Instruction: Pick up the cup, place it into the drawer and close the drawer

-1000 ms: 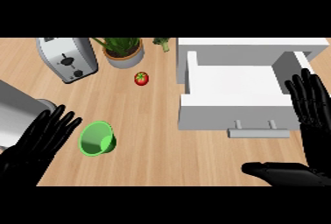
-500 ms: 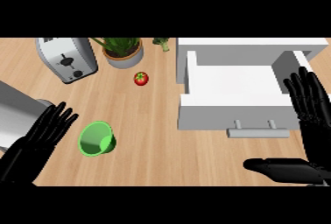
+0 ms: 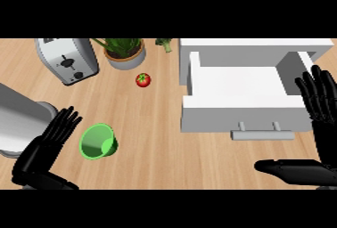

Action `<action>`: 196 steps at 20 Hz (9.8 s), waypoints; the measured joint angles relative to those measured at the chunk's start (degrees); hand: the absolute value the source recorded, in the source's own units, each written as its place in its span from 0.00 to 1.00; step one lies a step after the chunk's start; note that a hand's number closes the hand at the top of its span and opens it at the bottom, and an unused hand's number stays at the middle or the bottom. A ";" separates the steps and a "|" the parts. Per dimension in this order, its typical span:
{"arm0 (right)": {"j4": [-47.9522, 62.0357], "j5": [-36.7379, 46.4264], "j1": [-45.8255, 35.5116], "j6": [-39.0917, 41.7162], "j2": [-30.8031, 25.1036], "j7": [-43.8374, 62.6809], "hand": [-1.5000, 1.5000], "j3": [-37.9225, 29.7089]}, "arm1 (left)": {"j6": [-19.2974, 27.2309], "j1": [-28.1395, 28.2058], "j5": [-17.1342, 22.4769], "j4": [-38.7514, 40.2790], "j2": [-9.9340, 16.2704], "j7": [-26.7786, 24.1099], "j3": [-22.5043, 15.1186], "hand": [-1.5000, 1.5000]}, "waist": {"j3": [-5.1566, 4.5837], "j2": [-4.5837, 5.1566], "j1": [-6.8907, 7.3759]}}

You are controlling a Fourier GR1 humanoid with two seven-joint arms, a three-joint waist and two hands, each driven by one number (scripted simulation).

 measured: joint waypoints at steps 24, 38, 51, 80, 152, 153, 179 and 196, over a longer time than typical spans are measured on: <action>3.59 0.27 -2.04 1.99 0.97 -2.09 0.00 -0.68 | 9.10 -21.97 -16.24 55.63 3.58 -31.87 1.70 0.00 | -0.12 0.32 -0.86; 2.79 0.23 -1.43 2.66 1.24 -2.02 0.00 -0.23 | 11.02 -25.94 -18.32 63.08 2.16 -36.61 0.11 0.00 | -0.17 0.47 -1.21; 4.25 0.19 -2.77 2.68 1.41 -1.63 0.00 -0.31 | 6.75 -28.06 -16.59 63.22 -0.55 -35.64 -0.40 0.00 | -0.21 0.53 -1.13; 4.87 -0.94 -2.63 3.80 -0.13 -1.27 0.00 -2.65 | 10.97 -28.74 -1.14 54.12 -3.94 -38.26 10.21 1.00 | -0.06 0.17 -0.39; 8.99 -5.17 -6.19 8.46 -0.95 -3.94 0.00 -5.17 | 61.06 -73.57 22.72 52.03 -14.05 1.40 -47.88 0.00 | 0.10 1.11 -4.99; 8.77 -6.97 -6.11 9.28 -0.86 -3.40 0.00 -5.37 | 61.63 -73.16 23.14 51.32 -14.05 0.49 -48.06 0.00 | 0.10 1.05 -4.91; 0.70 11.03 -0.19 14.05 -7.15 0.77 1.00 2.51 | 59.39 -63.49 27.03 27.64 -0.19 4.44 -37.31 0.00 | 0.02 -0.35 1.16; 32.08 47.25 -12.58 -0.94 -7.09 -9.50 1.00 17.99 | 52.21 -41.18 29.07 6.32 14.37 6.02 -31.07 0.00 | 0.05 0.03 2.54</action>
